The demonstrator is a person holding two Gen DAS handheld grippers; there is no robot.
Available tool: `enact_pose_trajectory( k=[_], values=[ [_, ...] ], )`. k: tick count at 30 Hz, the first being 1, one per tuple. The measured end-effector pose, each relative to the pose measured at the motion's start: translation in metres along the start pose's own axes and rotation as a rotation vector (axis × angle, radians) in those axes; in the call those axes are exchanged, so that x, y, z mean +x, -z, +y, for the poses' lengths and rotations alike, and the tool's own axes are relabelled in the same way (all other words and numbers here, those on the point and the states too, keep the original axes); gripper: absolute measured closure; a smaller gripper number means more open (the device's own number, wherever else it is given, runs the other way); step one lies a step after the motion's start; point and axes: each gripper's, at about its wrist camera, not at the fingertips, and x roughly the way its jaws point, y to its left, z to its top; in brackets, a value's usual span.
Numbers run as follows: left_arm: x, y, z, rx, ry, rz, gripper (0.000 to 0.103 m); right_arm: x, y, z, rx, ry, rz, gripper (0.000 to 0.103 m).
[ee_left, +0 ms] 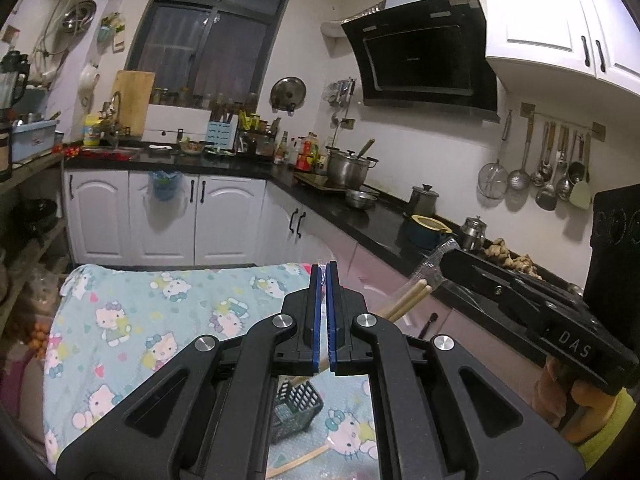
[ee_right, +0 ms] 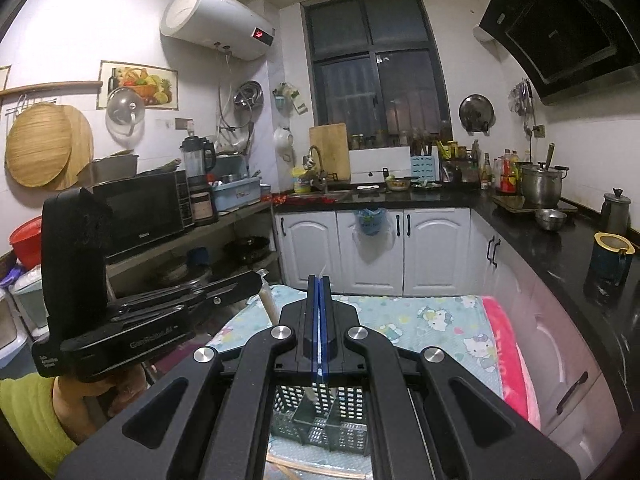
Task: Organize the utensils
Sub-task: 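Lift both held chopsticks and carry them over the green caddy, then open both tools to drop the chopsticks into the green caddy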
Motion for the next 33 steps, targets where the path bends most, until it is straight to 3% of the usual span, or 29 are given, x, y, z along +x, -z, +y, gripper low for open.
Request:
enact_pose_trajectory(
  k=[11,23,24,25,26,27,28,31,33],
  values=[
    [0.034,0.016,0.024,-0.053,-0.018,0.054,0.103,0.044,0.021,-0.019,0.051,0.013,0.103,0.102],
    [0.058,0.057,0.043,-0.084,-0.054,0.135,0.102,0.089,0.061,-0.020,0.091,0.016,0.239,0.101],
    [0.058,0.059,0.044,-0.081,-0.064,0.137,0.102,0.092,0.065,-0.020,0.088,0.026,0.249,0.100],
    [0.058,0.061,0.046,-0.075,-0.078,0.141,0.101,0.093,0.067,-0.021,0.082,0.035,0.252,0.091],
    [0.056,0.065,0.049,-0.077,-0.087,0.145,0.098,0.094,0.070,-0.020,0.070,0.051,0.253,0.082],
    [0.053,0.067,0.050,-0.080,-0.089,0.144,0.088,0.093,0.073,-0.020,0.067,0.059,0.247,0.063],
    [0.051,0.069,0.051,-0.078,-0.098,0.142,0.073,0.091,0.075,-0.020,0.071,0.062,0.235,0.058],
    [0.038,0.074,0.056,-0.088,-0.124,0.122,0.064,0.084,0.080,-0.022,0.071,0.072,0.222,0.057],
    [0.030,0.074,0.057,-0.090,-0.131,0.104,0.047,0.077,0.081,-0.024,0.067,0.083,0.206,0.049]
  ],
)
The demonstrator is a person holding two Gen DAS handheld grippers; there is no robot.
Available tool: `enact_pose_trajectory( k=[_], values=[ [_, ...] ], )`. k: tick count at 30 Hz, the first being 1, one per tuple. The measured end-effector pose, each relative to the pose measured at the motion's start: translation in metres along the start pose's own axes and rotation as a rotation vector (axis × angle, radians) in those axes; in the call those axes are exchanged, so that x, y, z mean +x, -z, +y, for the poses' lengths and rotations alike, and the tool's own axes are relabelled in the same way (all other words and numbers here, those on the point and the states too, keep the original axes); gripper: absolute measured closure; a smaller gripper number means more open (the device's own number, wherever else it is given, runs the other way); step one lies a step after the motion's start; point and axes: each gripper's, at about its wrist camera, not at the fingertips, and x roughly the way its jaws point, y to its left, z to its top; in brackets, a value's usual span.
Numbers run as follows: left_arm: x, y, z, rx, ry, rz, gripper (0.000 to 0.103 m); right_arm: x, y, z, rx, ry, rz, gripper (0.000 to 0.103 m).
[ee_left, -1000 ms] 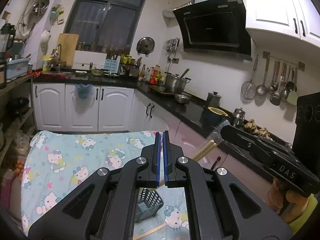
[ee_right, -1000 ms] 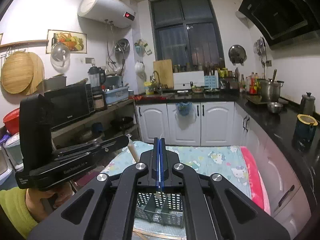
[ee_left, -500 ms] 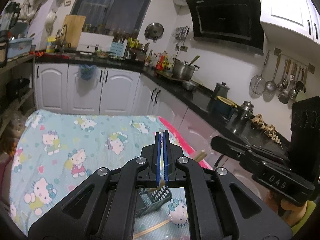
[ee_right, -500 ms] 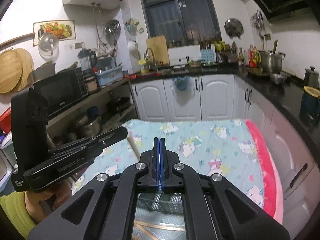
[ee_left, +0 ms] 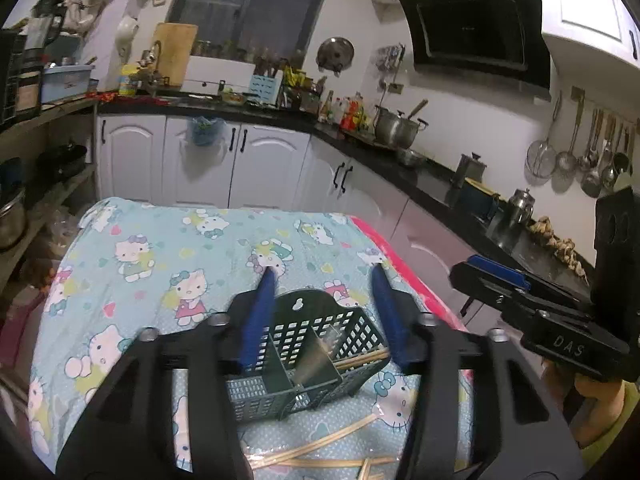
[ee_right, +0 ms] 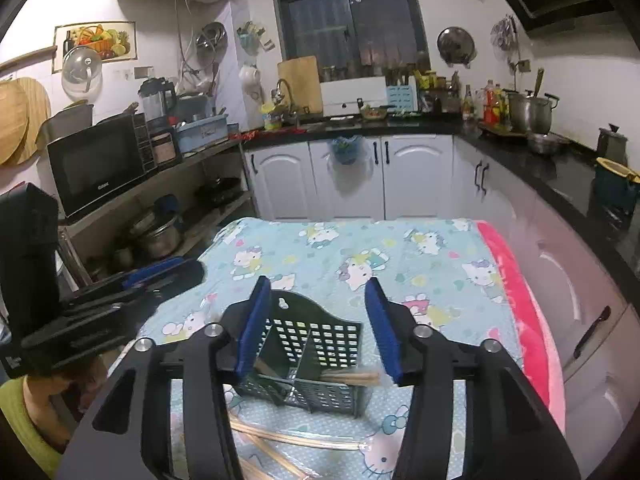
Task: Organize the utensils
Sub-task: 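Open both tools to drop the chopsticks into the green caddy, then move both open tools back toward the chopstick pile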
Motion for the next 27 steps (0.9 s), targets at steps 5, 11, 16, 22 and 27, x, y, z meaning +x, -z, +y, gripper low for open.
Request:
enact_pose_trajectory(
  k=[5,11,16,22,27],
  values=[
    [-0.029,0.004,0.002,-0.006,-0.021,-0.068,0.010,-0.023,0.003,-0.004,-0.005,0.026,-0.062,0.037],
    [-0.055,0.011,0.001,-0.012,-0.047,-0.091,0.010,-0.051,0.007,-0.006,-0.016,0.044,-0.120,0.025],
    [-0.068,0.021,0.005,-0.029,-0.077,-0.084,0.010,-0.071,0.016,-0.002,-0.032,0.052,-0.149,0.021],
    [-0.088,0.039,0.009,-0.033,-0.105,-0.078,0.010,-0.089,0.030,0.005,-0.055,0.048,-0.155,0.018],
    [-0.100,0.059,0.008,-0.035,-0.111,-0.066,0.010,-0.102,0.047,0.012,-0.064,0.036,-0.154,0.014]
  ],
)
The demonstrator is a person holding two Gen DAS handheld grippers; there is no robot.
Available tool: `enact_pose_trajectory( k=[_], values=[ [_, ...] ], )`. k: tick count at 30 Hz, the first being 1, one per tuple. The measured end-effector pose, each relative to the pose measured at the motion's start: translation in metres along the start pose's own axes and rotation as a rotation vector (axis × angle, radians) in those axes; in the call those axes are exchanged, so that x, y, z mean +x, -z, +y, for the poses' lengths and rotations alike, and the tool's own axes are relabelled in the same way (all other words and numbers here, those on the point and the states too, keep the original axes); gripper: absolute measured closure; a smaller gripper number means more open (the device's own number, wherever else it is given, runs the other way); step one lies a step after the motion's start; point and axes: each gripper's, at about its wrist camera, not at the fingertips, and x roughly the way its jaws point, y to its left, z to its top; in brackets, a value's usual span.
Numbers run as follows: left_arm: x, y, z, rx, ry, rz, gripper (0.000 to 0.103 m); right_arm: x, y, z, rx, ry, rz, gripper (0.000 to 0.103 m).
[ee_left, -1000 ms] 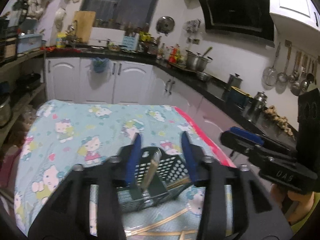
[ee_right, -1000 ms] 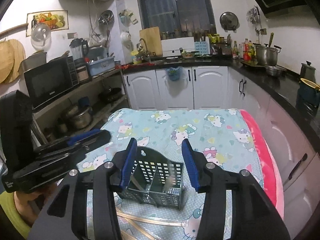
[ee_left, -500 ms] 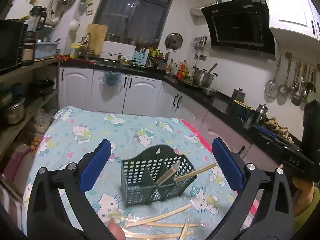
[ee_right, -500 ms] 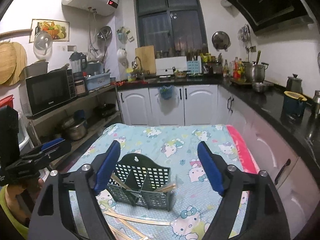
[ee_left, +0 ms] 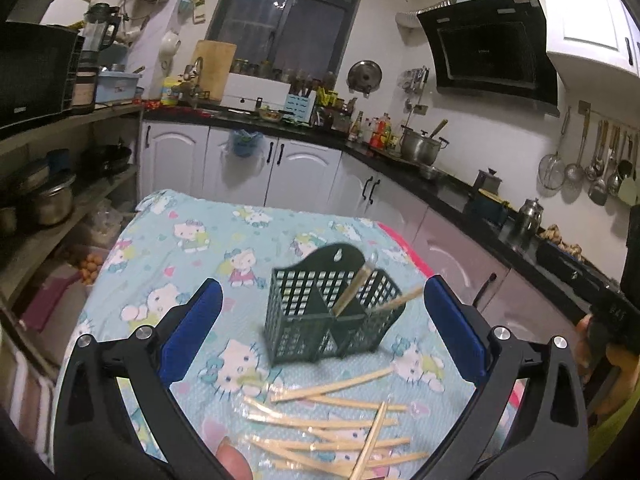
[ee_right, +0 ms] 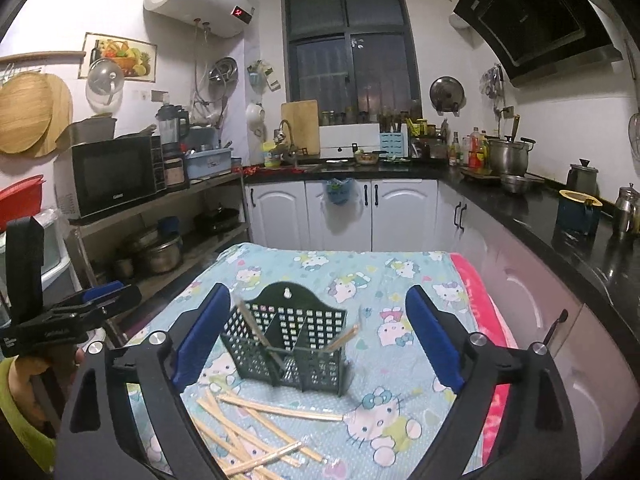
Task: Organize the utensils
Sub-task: 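Move both open tools back toward the chopstick pile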
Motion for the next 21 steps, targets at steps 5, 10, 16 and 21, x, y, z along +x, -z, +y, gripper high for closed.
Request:
enact_pose_trajectory(
  k=[5,10,16,21],
  values=[
    [-0.008,0.020,0.003,0.005,-0.013,0.031,0.010,-0.012,0.012,0.009,-0.022,-0.007,0.001,0.013],
    [-0.014,0.037,0.006,0.012,-0.030,0.054,0.010,-0.020,0.026,0.022,-0.047,-0.005,0.012,0.011],
    [-0.022,0.053,0.010,0.007,-0.042,0.078,0.010,-0.021,0.044,0.033,-0.076,-0.008,0.055,0.011],
    [-0.030,0.060,0.015,0.001,-0.055,0.082,0.010,-0.022,0.062,0.038,-0.085,-0.024,0.093,0.011]
  ],
)
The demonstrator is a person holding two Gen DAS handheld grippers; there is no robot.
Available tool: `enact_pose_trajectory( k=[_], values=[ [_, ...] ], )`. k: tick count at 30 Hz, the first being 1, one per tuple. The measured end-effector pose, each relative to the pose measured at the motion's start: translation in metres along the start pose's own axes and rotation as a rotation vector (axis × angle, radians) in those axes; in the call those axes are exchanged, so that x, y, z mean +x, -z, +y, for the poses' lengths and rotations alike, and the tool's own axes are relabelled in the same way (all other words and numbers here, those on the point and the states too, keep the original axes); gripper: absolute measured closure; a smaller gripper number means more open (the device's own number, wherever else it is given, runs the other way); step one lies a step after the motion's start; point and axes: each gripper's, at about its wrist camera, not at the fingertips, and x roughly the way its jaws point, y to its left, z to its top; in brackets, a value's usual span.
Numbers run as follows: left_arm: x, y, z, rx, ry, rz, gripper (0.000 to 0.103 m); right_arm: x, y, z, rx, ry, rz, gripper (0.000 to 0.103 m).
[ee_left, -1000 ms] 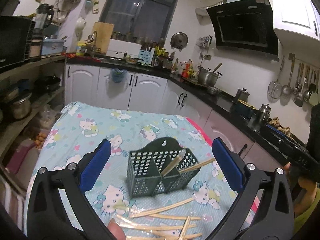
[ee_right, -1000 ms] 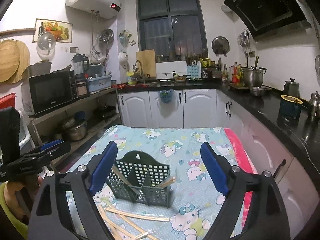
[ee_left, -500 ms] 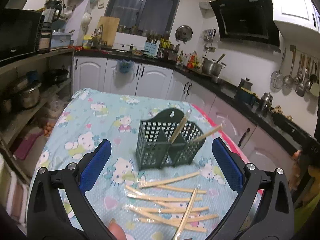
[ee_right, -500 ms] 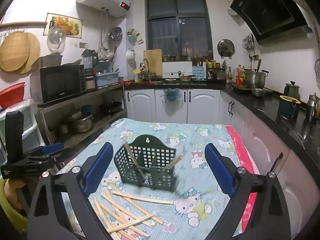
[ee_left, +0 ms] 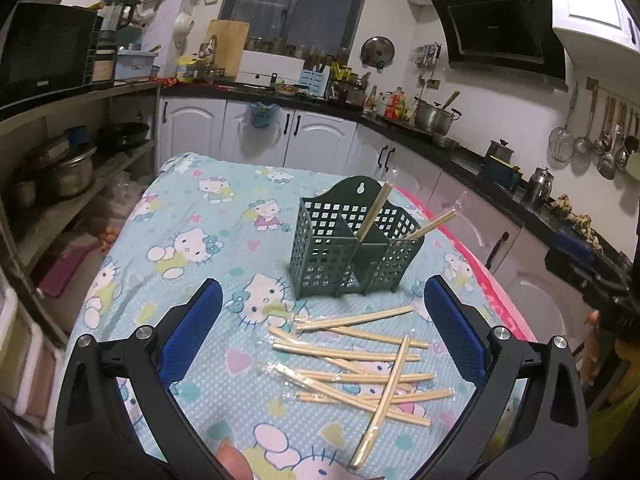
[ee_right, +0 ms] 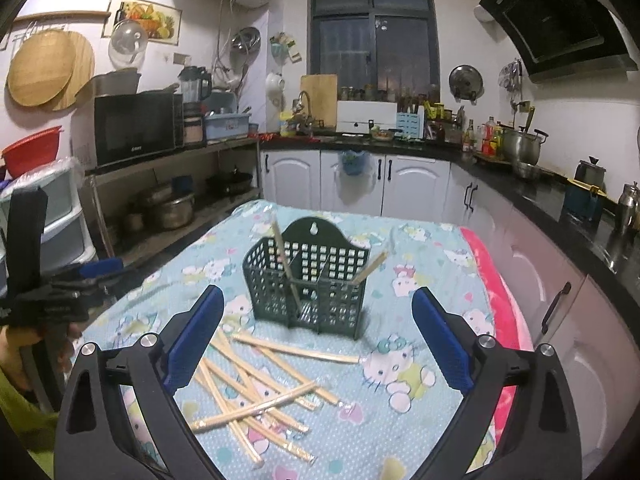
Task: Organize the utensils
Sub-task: 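Move both open tools back toward the chopstick pile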
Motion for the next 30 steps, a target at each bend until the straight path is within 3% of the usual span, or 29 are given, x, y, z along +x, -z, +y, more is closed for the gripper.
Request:
enact_pose_trajectory(
  k=[15,30],
  values=[
    [-0.012,0.018,0.014,-0.030,-0.014,0.043,0.010,0.006,0.027,0.005,-0.001,-0.015,0.087,0.010],
    [0.017,0.054,0.020,-0.072,0.023,0.184,0.010,0.025,0.048,-0.007,0.034,0.012,0.156,0.010]
  ],
)
